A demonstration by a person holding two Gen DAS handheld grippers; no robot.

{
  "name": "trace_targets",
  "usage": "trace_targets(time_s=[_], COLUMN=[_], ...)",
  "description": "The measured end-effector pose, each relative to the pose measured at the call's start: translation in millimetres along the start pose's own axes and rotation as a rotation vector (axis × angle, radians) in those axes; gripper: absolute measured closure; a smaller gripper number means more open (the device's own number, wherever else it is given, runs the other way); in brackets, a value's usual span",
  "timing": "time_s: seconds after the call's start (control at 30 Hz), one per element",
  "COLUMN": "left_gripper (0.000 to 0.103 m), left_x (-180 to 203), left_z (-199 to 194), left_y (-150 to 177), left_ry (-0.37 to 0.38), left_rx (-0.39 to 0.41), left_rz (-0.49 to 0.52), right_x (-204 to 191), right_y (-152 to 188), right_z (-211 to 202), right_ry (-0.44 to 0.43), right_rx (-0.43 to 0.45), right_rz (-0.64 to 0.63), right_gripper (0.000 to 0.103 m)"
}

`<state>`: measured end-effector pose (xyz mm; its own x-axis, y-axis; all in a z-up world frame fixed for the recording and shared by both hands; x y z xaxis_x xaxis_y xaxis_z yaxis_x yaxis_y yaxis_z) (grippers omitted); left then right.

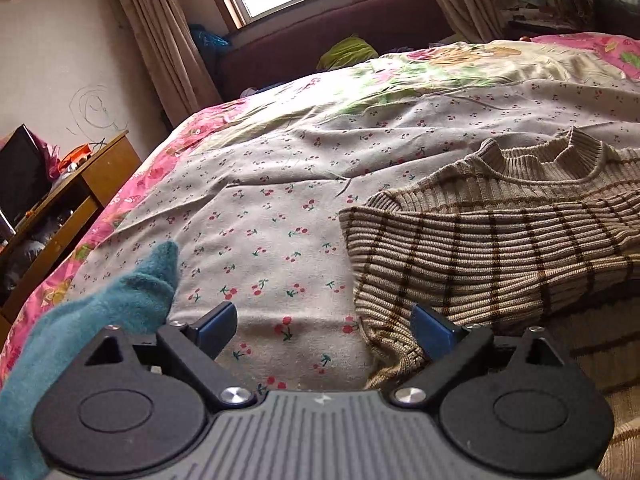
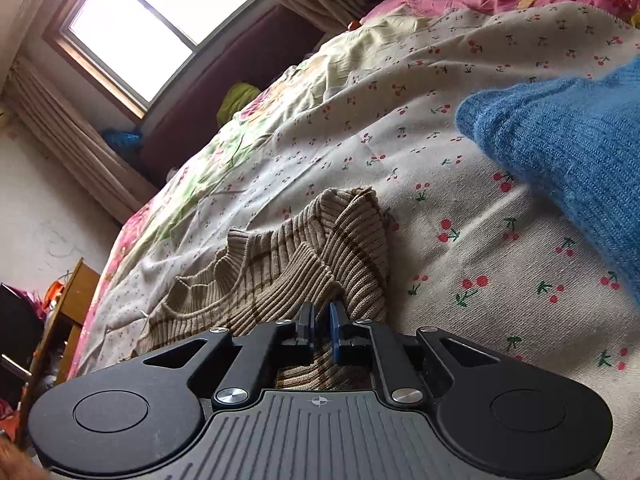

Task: Fold small clothes
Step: 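Fold the sleeve across the sweater body and release with the right gripper, then grasp the hem of the beige striped sweater with both grippers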

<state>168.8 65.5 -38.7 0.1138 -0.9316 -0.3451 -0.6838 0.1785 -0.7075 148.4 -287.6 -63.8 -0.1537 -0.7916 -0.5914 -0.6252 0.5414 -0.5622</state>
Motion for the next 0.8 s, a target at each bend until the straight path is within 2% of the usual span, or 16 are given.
trace_targets(time_s=[0.1,0.17,0.27,0.4,0.5,0.7,0.8], left_gripper=[0.000,0.000,0.000,0.000,0.000,0.000,0.000], left_x=[2.2,-2.4,-15.2,-39.9,-57.8,-78.0,-84.7], left_z=[6.9,-0.7,-21.0,-57.4,-85.0,-119.7,-128.4], left_y=[10.7,12.6,15.4,31.4,52.6,95.6,105.6], left_ry=[0.007,0.026,0.076,0.136,0.188,0.276,0.303], left_rx=[-0.050,-0.046,-0.036,-0.041,-0.072,-0.182,-0.225], left_rz=[0.045,0.020,0.000,0.027,0.047,0.032,-0.003], right_x=[-7.5,-12.2,-22.3,-39.0,-41.8,-22.7,-21.5], right_y=[10.1,20.0,37.3,60.0,77.5,112.3,119.9], right_z=[-15.8,-37.8,-75.1,-125.5,-152.8,-167.3,-174.0], right_ry=[0.022,-0.003,-0.011,-0.029,0.008,0.107,0.111], right_rx=[-0.049,-0.078,-0.122,-0.183,-0.237,-0.401,-0.426], right_rz=[-0.034,-0.047,-0.102,-0.209,-0.262,-0.232,-0.224], right_gripper=[0.092,0.092,0.092,0.091,0.088,0.088,0.087])
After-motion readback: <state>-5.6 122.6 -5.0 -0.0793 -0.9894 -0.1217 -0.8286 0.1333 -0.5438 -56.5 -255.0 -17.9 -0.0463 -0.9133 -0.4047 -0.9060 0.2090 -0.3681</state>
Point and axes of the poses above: each gripper's, at about its wrist camera, not at the fingertips, and z roughly the way its jaws point, x to its right, y to its underside, the point moved 2 cm from there along z, roughly the way its jaws point, and after that the axes turned 1 degree about -y, right-handed, at the moved point
